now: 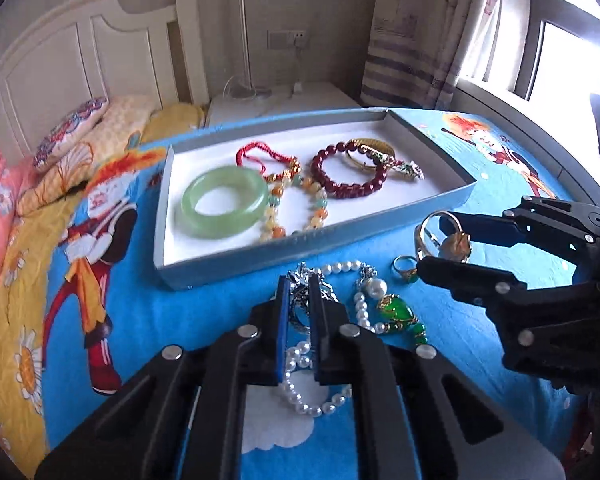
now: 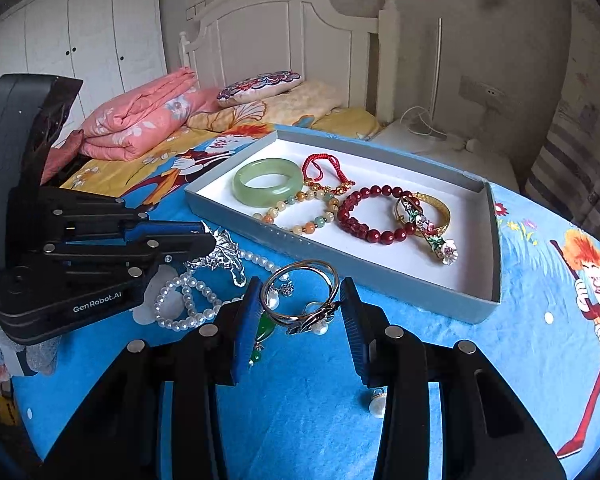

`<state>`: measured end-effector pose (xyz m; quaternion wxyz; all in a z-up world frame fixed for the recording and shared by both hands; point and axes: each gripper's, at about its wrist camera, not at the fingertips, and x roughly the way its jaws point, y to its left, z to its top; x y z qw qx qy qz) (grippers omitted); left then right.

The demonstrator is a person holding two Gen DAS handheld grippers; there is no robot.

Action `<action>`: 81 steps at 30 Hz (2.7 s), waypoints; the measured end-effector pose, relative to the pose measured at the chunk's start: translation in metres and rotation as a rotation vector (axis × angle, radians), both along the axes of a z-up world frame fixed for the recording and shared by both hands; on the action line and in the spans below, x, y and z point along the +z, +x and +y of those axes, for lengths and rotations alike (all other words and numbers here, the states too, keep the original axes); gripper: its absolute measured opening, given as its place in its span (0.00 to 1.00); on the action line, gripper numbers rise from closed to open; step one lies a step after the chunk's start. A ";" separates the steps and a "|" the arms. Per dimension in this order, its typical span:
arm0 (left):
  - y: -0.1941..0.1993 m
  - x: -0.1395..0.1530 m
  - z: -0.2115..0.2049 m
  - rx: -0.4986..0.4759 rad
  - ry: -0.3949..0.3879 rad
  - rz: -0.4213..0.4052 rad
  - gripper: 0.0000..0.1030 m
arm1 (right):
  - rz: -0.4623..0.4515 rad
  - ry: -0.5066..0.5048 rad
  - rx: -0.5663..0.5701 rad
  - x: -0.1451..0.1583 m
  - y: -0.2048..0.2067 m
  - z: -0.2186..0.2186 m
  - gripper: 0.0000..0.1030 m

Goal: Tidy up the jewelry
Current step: 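Carry the silver brooch and gold rings into the tray and open both tools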

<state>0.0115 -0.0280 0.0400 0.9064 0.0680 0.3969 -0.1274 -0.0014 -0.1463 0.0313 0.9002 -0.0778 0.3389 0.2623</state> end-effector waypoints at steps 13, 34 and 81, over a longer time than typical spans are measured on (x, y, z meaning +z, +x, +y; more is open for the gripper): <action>-0.007 0.022 -0.025 -0.044 0.034 -0.049 0.08 | -0.014 0.037 -0.021 0.008 -0.004 -0.013 0.37; -0.001 0.044 -0.034 -0.036 0.055 -0.085 0.08 | -0.020 -0.014 -0.086 0.011 0.004 -0.023 0.37; 0.084 -0.016 -0.062 -0.045 0.457 -0.171 0.41 | 0.065 -0.083 -0.185 -0.008 0.171 -0.049 0.38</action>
